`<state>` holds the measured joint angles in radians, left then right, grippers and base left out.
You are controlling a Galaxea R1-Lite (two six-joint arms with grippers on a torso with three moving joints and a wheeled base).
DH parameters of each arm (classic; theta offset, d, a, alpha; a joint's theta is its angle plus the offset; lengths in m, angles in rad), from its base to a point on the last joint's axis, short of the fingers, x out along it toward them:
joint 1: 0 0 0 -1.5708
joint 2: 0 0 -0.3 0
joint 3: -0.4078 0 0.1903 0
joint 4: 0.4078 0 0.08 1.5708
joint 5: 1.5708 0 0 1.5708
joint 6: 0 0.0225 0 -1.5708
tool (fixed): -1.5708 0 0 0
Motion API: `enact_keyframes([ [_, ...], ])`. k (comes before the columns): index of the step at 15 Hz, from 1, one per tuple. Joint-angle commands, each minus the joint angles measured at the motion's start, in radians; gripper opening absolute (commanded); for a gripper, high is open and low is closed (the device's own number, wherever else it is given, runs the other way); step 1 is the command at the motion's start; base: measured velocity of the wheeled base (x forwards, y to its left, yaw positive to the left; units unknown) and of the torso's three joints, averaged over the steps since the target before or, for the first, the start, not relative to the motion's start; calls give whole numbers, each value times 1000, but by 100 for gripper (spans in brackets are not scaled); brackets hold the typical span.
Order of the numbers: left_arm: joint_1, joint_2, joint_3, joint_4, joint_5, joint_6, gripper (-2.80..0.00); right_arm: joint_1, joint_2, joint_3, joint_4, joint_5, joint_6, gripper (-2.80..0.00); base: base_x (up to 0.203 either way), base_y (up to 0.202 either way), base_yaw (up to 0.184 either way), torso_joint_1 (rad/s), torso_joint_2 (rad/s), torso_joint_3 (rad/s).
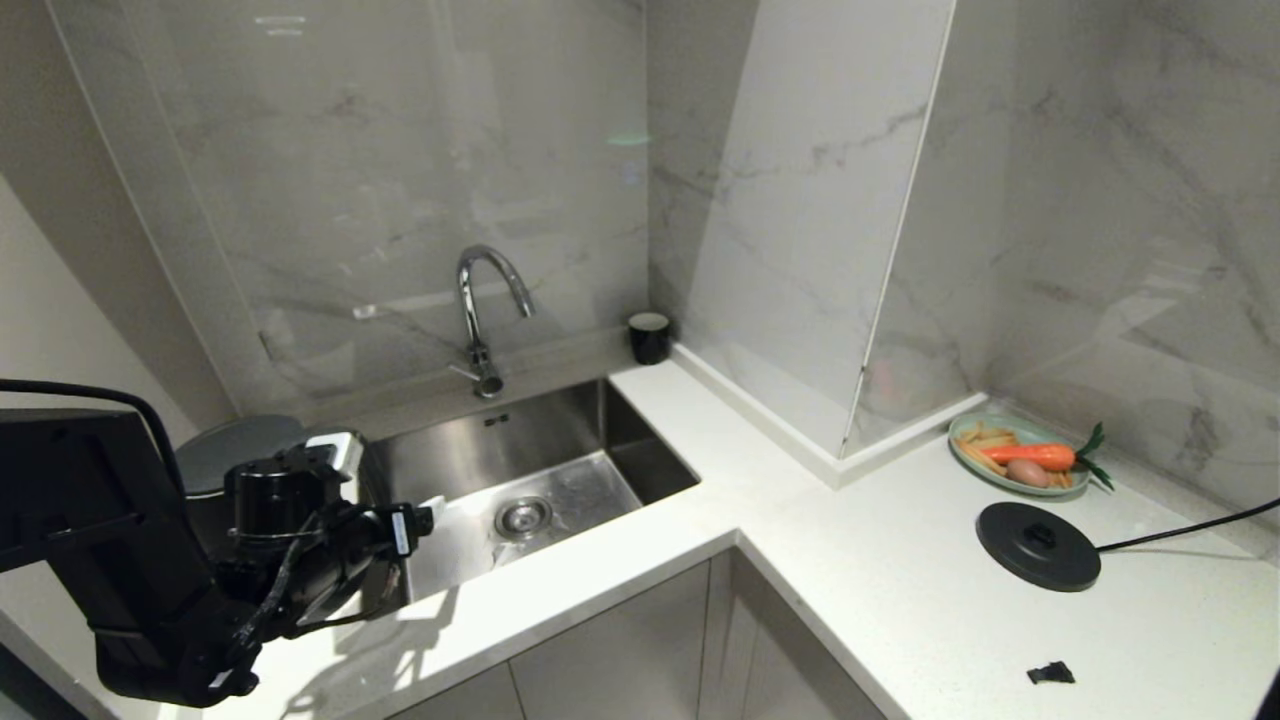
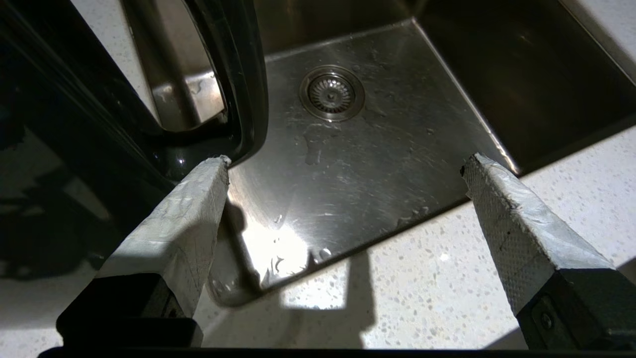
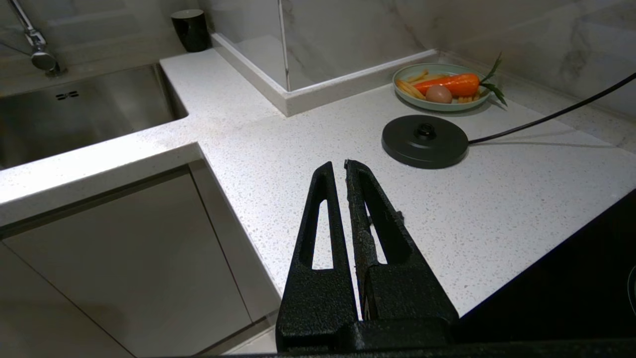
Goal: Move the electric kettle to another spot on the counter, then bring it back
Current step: Grab the kettle
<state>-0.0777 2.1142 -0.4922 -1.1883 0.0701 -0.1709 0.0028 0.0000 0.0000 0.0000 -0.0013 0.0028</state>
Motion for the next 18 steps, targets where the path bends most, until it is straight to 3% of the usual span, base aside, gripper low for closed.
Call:
enact_keyframes([
  [1,7,37,-28,-7,7,9,0,0,-2,0,0,0,0,-280,0,0,0,0,0,0],
  [7,26,60,-69,-8,14,28,0,0,-2,0,0,0,0,-280,0,0,0,0,0,0],
  [18,52,145,-255,-7,20,62,0,0,-2,0,0,0,0,-280,0,0,0,0,0,0],
])
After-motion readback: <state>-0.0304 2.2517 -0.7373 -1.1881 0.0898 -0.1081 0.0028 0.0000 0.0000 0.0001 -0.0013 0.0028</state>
